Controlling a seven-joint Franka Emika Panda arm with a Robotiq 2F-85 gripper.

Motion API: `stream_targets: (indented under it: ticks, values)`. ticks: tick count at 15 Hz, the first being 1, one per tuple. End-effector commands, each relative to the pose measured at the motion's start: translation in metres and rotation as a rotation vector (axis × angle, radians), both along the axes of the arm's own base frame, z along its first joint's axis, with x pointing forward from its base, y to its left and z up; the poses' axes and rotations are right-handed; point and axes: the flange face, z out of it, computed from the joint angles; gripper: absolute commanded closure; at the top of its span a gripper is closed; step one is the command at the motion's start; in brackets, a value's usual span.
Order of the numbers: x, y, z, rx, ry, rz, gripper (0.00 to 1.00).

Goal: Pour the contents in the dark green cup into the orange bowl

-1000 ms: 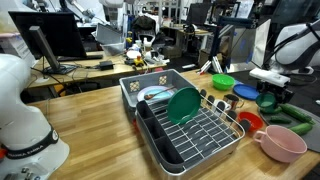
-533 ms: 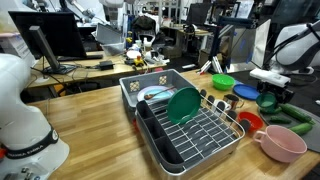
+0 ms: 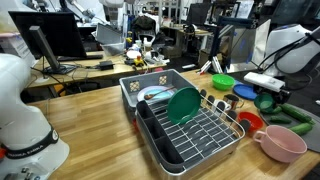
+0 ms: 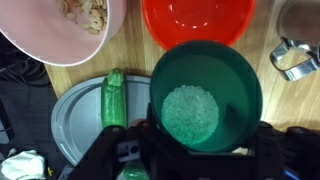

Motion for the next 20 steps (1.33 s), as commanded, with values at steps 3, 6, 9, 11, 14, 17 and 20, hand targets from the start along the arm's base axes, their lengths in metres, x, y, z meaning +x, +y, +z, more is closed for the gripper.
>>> stream_targets:
  ticks: [3, 6, 9, 11, 14, 17, 20]
  values:
    - [-0.013, 0.025, -0.005, -0.066, 0.045, 0.009, 0.55]
    - [-0.018, 0.036, -0.004, -0.136, 0.062, -0.019, 0.55]
    - [-0.014, 0.038, -0.01, -0.101, 0.054, 0.002, 0.3]
    - [-0.014, 0.036, -0.01, -0.101, 0.055, -0.002, 0.3]
    - [-0.014, 0.035, -0.01, -0.101, 0.055, -0.002, 0.55]
    - [-0.015, 0.036, -0.009, -0.182, 0.07, -0.021, 0.55]
    - [-0.015, 0.044, -0.008, -0.243, 0.083, -0.015, 0.55]
